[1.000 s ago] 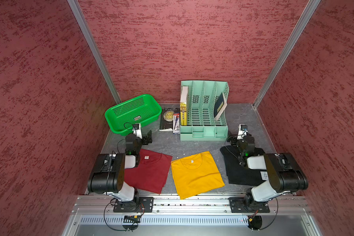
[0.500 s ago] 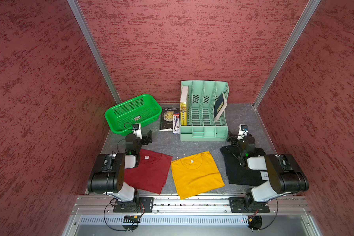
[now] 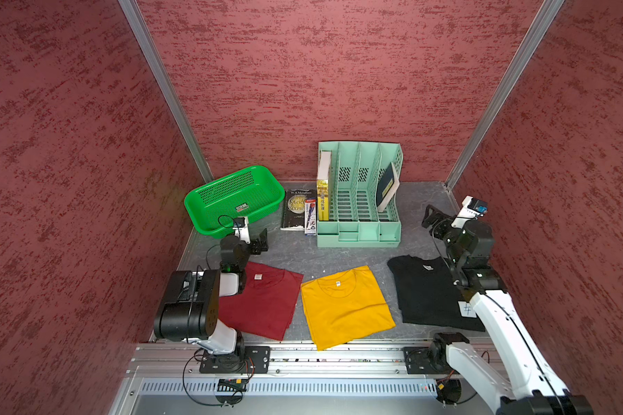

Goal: Put the folded t-shirts into the basket
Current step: Pick up the T-shirt from the center of the board.

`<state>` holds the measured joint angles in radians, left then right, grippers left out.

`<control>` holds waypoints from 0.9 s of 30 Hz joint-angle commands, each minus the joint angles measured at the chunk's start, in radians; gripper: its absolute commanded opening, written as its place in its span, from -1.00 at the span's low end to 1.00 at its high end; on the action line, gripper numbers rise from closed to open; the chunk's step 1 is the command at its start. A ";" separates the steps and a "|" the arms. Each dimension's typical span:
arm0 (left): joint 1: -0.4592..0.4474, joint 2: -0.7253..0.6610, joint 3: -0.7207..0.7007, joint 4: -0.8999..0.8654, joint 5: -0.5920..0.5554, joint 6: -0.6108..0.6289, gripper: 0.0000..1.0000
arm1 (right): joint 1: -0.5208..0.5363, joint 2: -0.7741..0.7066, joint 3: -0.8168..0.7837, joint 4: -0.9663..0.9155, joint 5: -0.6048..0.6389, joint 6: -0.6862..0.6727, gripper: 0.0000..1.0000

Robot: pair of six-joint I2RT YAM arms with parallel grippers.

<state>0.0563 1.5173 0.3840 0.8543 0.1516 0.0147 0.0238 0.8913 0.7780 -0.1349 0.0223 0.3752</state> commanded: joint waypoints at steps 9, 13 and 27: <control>0.108 -0.302 0.326 -0.973 0.373 0.302 0.99 | 0.560 0.249 0.109 -0.210 -0.457 -0.046 0.91; 0.269 -0.302 0.419 -1.222 0.532 0.388 1.00 | 0.812 0.448 0.231 -0.198 -0.455 -0.092 0.84; 0.546 -0.263 0.540 -1.581 0.520 0.799 1.00 | 0.952 1.133 0.747 -0.465 -0.334 -0.191 0.55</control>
<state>0.5865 1.2396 0.8959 -0.6292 0.6693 0.7021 0.9783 1.9873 1.4281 -0.5179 -0.3698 0.2276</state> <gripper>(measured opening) 0.996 0.778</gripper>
